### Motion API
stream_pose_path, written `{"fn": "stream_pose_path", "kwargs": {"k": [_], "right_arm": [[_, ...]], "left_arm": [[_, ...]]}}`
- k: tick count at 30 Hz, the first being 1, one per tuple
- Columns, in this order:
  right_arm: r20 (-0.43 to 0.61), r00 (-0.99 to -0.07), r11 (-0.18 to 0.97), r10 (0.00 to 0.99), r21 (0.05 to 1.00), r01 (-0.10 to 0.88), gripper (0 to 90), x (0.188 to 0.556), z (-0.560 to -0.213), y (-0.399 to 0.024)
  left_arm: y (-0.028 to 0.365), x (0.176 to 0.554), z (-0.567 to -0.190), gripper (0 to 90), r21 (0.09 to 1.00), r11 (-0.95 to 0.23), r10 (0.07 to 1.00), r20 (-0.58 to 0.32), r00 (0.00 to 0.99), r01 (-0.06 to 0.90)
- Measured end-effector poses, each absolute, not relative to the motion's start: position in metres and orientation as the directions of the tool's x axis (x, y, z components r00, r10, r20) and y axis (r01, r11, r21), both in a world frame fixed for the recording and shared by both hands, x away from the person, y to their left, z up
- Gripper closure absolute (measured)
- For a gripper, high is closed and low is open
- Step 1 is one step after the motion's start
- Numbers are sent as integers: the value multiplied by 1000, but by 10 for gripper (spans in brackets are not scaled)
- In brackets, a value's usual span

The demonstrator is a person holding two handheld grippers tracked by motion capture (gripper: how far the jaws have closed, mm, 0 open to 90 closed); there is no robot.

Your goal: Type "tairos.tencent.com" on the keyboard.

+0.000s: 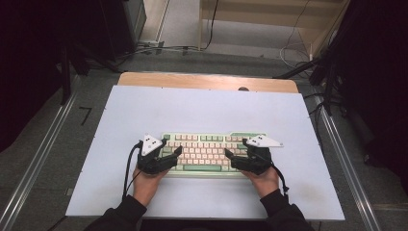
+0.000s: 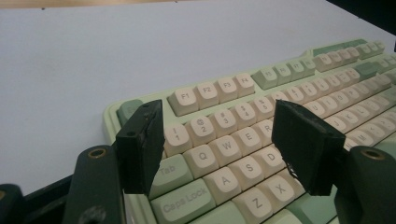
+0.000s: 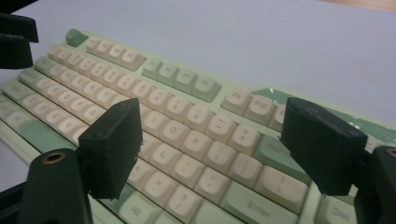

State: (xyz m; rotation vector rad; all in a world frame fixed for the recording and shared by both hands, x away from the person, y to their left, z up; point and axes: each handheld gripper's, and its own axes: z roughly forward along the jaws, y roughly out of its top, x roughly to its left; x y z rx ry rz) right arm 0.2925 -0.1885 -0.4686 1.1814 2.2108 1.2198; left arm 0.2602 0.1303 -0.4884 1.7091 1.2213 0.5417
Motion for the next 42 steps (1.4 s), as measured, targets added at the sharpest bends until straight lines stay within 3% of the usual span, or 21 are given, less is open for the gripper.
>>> {"fn": "stream_pose_path", "kwargs": {"k": [3,6,9,10,11,14,42], "right_arm": [[102,-582,261,807,822,506,189,291,-473,-198],[125,-578,237,807,827,510,191,290,-477,-205],[121,-571,236,812,827,510,190,291,-479,-208],[121,-563,231,817,827,513,190,291,-480,-209],[121,-563,231,817,827,513,190,291,-480,-209],[122,-564,233,817,825,515,190,291,-481,-210],[129,-569,232,812,824,517,196,291,-481,-207]], "left_arm": [[125,263,-490,371,867,-70,893,-166,418,494],[121,265,-490,444,868,-71,884,-173,434,492],[118,268,-489,613,873,-75,859,-189,475,483],[116,269,-490,777,872,-80,846,-197,495,484],[114,271,-490,777,867,-90,840,-199,505,490],[108,275,-491,900,856,-121,830,-190,524,503],[90,287,-496,900,807,-174,840,-178,513,564]]}}
